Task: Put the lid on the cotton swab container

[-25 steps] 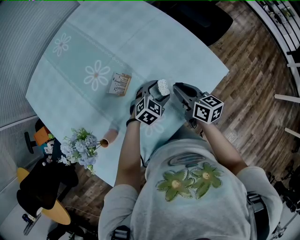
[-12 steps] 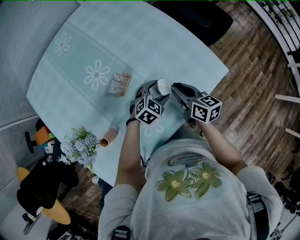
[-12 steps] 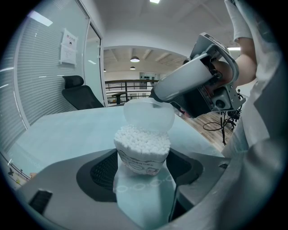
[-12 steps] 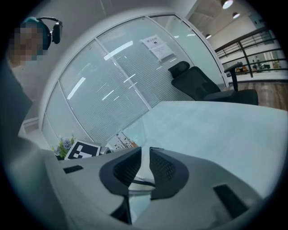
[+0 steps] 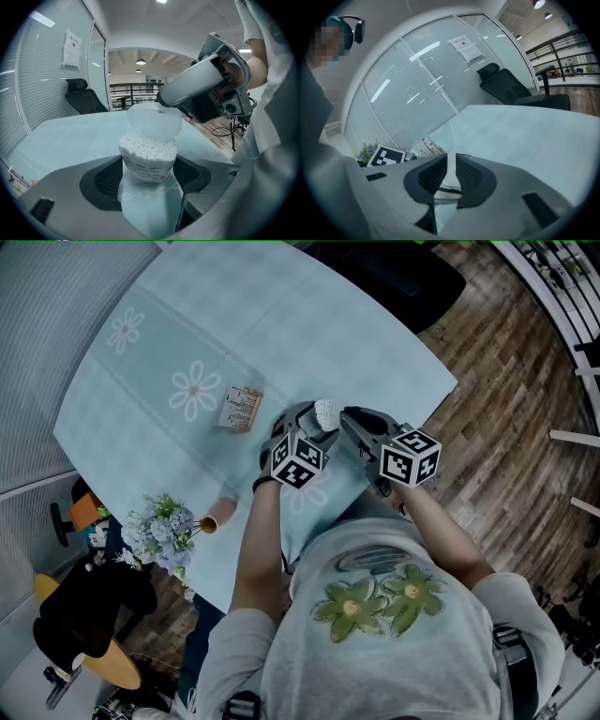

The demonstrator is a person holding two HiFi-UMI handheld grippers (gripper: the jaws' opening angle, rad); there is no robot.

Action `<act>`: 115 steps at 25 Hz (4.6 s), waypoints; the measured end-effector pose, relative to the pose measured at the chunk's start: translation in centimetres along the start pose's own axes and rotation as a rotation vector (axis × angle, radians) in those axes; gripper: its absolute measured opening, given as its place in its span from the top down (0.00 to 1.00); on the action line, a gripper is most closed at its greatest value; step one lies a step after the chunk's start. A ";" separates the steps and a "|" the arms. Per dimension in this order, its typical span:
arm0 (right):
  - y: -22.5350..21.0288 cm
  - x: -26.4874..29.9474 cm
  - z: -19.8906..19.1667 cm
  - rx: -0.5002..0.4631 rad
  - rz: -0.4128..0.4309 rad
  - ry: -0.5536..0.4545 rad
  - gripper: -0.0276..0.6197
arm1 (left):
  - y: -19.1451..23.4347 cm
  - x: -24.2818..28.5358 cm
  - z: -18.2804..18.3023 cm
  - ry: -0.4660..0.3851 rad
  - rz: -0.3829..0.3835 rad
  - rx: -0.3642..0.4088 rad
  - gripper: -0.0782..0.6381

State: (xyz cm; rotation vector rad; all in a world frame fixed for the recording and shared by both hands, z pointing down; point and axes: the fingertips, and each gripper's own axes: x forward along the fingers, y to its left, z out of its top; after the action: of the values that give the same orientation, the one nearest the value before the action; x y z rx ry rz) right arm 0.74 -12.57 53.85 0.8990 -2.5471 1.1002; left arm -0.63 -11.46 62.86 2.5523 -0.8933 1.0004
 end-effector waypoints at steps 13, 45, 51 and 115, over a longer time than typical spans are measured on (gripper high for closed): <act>1.4 0.7 -0.2 -0.020 0.029 0.011 0.88 | 0.0 0.1 -0.1 0.002 -0.001 0.002 0.43; 1.2 3.3 -2.4 -0.135 -0.070 0.238 0.96 | 0.0 0.0 -0.1 -0.001 -0.003 -0.003 0.43; 1.0 3.8 -3.1 -0.220 -0.095 0.466 0.96 | 0.0 0.0 0.0 -0.001 -0.002 -0.011 0.43; 10.8 -11.2 -2.0 -0.413 -0.013 -0.142 0.96 | -8.7 -18.8 8.5 -0.428 0.491 -0.281 0.89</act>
State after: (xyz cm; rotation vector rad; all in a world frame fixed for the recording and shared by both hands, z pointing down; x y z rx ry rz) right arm 2.83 -0.37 44.17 0.9030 -2.7272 0.4868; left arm -1.52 0.05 43.64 2.3835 -1.7002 0.3774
